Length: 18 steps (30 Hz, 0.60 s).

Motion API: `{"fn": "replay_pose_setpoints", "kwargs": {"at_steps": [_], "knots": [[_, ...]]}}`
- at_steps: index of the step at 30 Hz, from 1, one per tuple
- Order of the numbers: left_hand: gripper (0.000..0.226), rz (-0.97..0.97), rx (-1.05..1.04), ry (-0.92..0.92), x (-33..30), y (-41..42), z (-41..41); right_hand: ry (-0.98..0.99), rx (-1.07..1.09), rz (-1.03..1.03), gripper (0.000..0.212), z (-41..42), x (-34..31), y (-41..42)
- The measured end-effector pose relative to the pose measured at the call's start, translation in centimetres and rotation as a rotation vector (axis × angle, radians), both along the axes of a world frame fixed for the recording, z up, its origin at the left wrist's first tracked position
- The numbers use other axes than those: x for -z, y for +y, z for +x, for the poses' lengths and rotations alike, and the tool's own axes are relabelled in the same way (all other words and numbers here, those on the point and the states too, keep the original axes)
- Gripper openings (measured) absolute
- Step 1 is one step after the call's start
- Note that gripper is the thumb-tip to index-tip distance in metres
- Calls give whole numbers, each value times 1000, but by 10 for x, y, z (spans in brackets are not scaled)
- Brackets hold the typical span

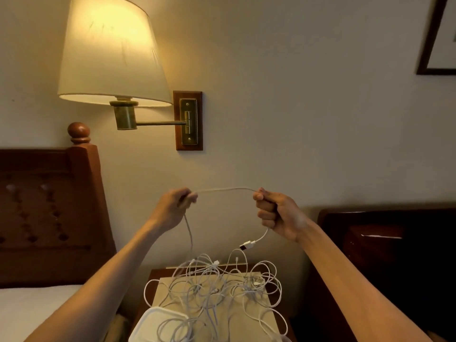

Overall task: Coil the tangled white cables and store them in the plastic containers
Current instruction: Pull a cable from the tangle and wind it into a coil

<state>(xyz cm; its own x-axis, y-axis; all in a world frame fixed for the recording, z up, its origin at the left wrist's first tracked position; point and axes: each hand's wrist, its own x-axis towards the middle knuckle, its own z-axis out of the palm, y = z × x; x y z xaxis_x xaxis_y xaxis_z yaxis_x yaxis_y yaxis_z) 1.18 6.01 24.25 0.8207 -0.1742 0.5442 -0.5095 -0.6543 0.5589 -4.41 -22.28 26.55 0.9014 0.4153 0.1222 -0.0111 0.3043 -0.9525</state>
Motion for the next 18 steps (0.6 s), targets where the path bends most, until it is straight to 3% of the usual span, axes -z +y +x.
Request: {"fn": "replay_pose_setpoints", "kwargs": {"at_steps": [3, 5, 8, 10, 13, 18], "knots": [[29, -131, 192, 249, 46, -6, -18, 20, 46, 42, 38, 4, -4, -6], [31, -265, 215, 389, 72, -16, -31, 56, 86, 161, 36, 10, -7, -9], [34, -287, 146, 319, 98, -19, -39, 93, 108, 278, 29, 17, -17, -22], [35, -203, 73, 214, 99, -15, -39, 85, 96, 143, 21, 15, -23, -28], [40, -23, 27, 138, 79, -20, -36, 56, 158, -113, 28, 11, -24, -23], [49, 348, -72, 88, 51, -26, -37, 18, 168, -74, 27, 10, -26, -15]]}}
